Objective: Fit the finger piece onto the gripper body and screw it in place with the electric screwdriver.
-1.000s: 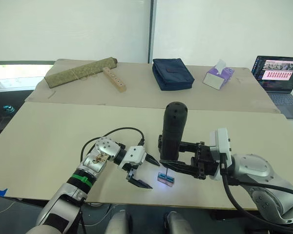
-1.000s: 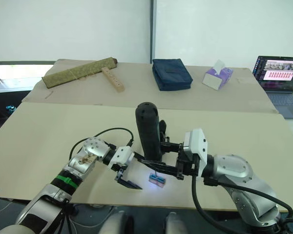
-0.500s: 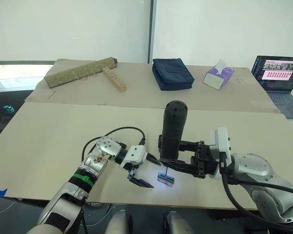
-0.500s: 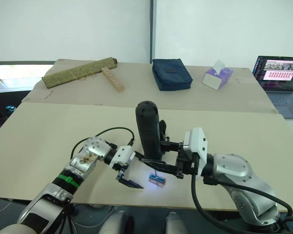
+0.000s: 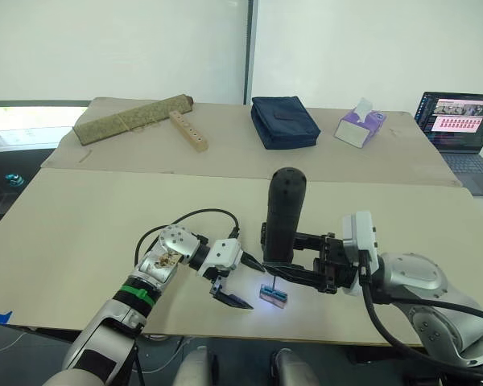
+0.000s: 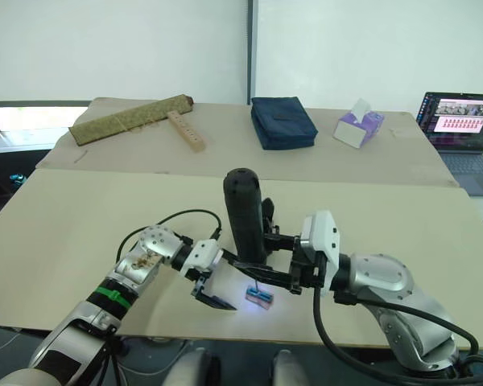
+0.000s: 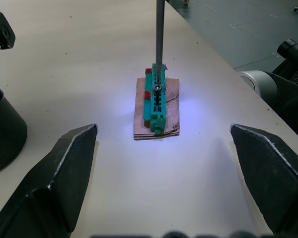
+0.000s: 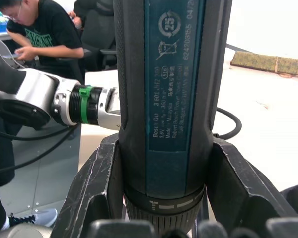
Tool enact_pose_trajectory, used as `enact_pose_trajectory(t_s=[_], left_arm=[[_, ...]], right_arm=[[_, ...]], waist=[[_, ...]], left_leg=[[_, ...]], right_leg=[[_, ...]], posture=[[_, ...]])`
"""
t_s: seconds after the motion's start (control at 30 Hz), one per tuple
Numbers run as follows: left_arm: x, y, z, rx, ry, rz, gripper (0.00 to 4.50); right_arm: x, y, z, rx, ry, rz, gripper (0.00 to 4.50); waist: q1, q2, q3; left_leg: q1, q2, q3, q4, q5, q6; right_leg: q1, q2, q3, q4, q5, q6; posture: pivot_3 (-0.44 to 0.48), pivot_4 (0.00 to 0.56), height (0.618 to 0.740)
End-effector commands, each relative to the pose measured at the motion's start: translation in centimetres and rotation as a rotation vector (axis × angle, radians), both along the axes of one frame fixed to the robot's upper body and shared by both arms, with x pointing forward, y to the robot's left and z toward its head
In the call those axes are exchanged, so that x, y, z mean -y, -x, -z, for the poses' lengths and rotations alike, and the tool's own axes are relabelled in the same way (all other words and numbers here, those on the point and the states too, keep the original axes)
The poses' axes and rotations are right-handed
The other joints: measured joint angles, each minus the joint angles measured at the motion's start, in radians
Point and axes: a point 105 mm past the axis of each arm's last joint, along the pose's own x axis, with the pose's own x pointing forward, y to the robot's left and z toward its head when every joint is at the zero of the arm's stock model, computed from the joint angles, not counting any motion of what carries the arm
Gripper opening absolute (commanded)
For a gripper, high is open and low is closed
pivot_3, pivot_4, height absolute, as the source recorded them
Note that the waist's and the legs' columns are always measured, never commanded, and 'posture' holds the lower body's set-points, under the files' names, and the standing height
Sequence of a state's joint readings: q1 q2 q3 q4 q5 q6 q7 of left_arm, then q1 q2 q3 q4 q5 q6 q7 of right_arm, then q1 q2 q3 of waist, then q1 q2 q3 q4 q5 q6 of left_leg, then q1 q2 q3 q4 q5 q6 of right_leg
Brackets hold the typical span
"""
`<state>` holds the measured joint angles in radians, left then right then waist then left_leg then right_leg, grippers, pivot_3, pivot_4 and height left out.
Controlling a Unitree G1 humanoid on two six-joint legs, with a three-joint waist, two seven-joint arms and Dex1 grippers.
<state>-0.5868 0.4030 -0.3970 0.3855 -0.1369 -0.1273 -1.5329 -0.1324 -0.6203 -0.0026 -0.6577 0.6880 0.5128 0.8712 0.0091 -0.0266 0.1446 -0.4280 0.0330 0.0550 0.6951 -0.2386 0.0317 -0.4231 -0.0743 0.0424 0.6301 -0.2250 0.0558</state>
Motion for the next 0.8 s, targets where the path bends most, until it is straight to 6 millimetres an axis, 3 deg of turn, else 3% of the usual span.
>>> enact_pose_trajectory(t_s=[0.03,0.8], left_arm=[[0.41,-0.25,-0.97,0.038,0.023,0.016,4.5],[0.51,-0.49,-1.25,0.047,0.024,0.018,4.5]], right_arm=[[-0.24,0.48,-1.19,0.069,-0.029,-0.025,1.91],[-0.28,0.54,-0.89,0.053,-0.021,-0.033,1.91]], waist=[[0.0,0.0,0.0],[0.0,0.0,0.0]], left_leg=[[0.0,0.0,0.0,0.0,0.0,0.0],[0.0,0.0,0.0,0.0,0.0,0.0]], right_leg=[[0.0,0.0,0.0,0.0,0.0,0.0],[0.0,0.0,0.0,0.0,0.0,0.0]], posture=[[0.0,0.15,0.738],[0.0,0.15,0.738]])
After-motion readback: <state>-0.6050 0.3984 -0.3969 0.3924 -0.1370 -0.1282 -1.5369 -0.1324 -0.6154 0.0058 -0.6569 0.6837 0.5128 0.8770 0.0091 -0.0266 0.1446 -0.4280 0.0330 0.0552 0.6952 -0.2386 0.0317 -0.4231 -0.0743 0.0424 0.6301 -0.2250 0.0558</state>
